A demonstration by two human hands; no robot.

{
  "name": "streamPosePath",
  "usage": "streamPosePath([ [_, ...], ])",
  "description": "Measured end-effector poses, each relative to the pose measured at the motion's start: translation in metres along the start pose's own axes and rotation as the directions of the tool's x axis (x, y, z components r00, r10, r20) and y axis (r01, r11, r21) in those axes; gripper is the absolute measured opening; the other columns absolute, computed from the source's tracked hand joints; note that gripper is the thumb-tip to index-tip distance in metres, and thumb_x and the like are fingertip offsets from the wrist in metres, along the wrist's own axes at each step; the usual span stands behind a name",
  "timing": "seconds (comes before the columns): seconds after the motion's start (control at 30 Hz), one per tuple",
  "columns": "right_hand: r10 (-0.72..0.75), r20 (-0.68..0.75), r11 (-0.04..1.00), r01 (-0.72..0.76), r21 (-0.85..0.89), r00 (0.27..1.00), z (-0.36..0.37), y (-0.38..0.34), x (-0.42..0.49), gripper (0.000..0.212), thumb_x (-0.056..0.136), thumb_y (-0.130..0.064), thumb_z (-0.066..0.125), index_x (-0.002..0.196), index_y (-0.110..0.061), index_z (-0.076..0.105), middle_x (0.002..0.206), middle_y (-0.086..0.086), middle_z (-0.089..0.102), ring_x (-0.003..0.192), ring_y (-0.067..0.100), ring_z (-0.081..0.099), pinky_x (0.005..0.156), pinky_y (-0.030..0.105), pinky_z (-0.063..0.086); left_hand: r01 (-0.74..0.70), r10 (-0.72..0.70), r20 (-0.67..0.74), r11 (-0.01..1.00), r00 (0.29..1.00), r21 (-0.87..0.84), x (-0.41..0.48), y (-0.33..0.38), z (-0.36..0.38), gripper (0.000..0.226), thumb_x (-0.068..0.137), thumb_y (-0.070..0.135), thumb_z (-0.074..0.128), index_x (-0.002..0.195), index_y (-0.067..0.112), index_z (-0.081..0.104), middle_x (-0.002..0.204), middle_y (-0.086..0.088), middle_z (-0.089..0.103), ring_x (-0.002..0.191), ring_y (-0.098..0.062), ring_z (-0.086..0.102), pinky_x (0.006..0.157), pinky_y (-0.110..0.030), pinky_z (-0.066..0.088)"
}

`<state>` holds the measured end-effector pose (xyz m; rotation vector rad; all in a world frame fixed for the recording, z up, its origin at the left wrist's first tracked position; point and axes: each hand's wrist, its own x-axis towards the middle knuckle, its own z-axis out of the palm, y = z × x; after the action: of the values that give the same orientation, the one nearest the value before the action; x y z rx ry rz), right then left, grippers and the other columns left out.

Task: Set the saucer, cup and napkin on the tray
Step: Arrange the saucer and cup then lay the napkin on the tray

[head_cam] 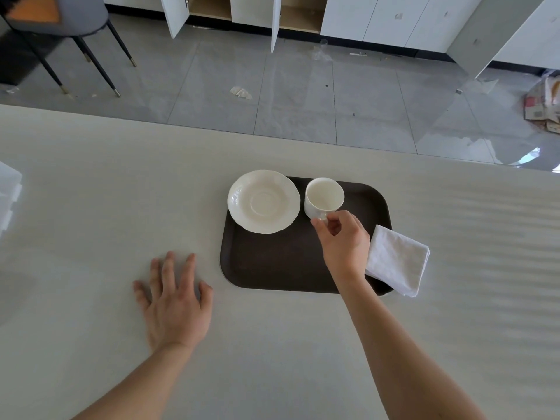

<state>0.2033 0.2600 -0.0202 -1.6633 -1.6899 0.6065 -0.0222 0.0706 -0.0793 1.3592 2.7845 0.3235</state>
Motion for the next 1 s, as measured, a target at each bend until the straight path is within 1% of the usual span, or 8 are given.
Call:
streamPosePath([
  [0.17,-0.012,0.001,1.000,0.012,-0.008,1.000,0.000,-0.001,0.002,0.024,0.081,-0.032,0.080,0.082,-0.012,0.065,0.075,-0.002,0.064,0.068,0.011,0.057,0.059,0.013,0.038,-0.004,0.004,0.002,1.000,1.000,0.001,0.000,0.000,0.001,0.059,0.086,0.041,0.037,0.141,0.025,0.047,0.153,-0.013,0.038,0.147,-0.036,0.025,0.116,-0.064,0.015],
  [0.33,0.003,0.023,1.000,-0.003,0.004,1.000,-0.001,-0.001,0.001,0.025,0.080,-0.035,0.081,0.086,-0.015,0.067,0.077,-0.004,0.064,0.069,0.002,0.057,0.061,0.008,0.036,0.003,-0.003,0.009,1.000,1.000,0.005,0.001,-0.001,0.001,0.059,0.086,0.042,0.036,0.142,0.026,0.045,0.154,-0.012,0.037,0.148,-0.035,0.025,0.117,-0.064,0.014],
  [0.47,0.011,0.037,1.000,-0.011,0.000,0.999,-0.007,0.000,0.000,0.028,0.077,-0.039,0.082,0.087,-0.017,0.068,0.078,-0.006,0.064,0.072,0.006,0.058,0.062,0.011,0.039,0.001,-0.001,0.001,1.000,1.000,0.000,0.000,0.000,0.000,0.058,0.086,0.040,0.036,0.141,0.025,0.047,0.153,-0.013,0.038,0.147,-0.036,0.026,0.116,-0.064,0.015],
  [0.53,0.017,0.047,1.000,-0.016,-0.013,0.999,-0.013,0.002,-0.001,0.026,0.078,-0.039,0.082,0.087,-0.019,0.067,0.079,-0.007,0.064,0.072,0.003,0.058,0.061,0.010,0.038,0.004,-0.004,0.002,1.000,1.000,-0.002,0.000,0.001,-0.001,0.058,0.086,0.040,0.036,0.141,0.025,0.047,0.153,-0.013,0.038,0.147,-0.036,0.026,0.117,-0.064,0.014],
  [0.67,0.018,0.053,1.000,-0.017,-0.024,0.998,-0.028,0.008,-0.005,0.021,0.080,-0.030,0.081,0.094,-0.020,0.068,0.082,-0.007,0.065,0.072,0.000,0.058,0.061,0.006,0.037,0.003,-0.003,0.007,1.000,1.000,-0.007,0.000,0.001,-0.001,0.059,0.085,0.040,0.036,0.141,0.025,0.048,0.152,-0.013,0.038,0.147,-0.036,0.025,0.116,-0.065,0.014],
  [0.83,-0.016,0.020,1.000,0.016,-0.013,1.000,-0.052,0.014,-0.011,0.012,0.084,-0.018,0.078,0.093,-0.016,0.071,0.079,-0.006,0.067,0.071,0.007,0.062,0.066,0.011,0.042,0.004,-0.004,0.012,1.000,1.000,-0.013,0.000,0.001,-0.002,0.060,0.085,0.041,0.034,0.141,0.025,0.047,0.153,-0.013,0.038,0.148,-0.036,0.024,0.117,-0.064,0.013],
  [0.97,-0.037,-0.051,0.994,0.031,-0.109,0.998,-0.085,0.034,-0.011,0.005,0.085,-0.009,0.073,0.086,-0.013,0.072,0.079,-0.002,0.070,0.072,0.016,0.065,0.063,0.010,0.040,0.011,-0.011,0.020,1.000,1.000,-0.019,0.000,0.002,-0.002,0.060,0.085,0.041,0.034,0.141,0.025,0.047,0.153,-0.013,0.038,0.148,-0.036,0.024,0.116,-0.064,0.013],
  [1.0,-0.042,-0.066,0.988,0.032,-0.150,0.997,-0.093,0.040,-0.010,0.006,0.084,-0.007,0.072,0.086,-0.013,0.072,0.080,0.000,0.071,0.072,0.019,0.064,0.061,0.015,0.040,0.011,-0.011,0.021,1.000,1.000,-0.018,0.000,0.002,-0.002,0.060,0.085,0.041,0.034,0.141,0.024,0.047,0.153,-0.014,0.038,0.148,-0.036,0.024,0.116,-0.064,0.013],
])
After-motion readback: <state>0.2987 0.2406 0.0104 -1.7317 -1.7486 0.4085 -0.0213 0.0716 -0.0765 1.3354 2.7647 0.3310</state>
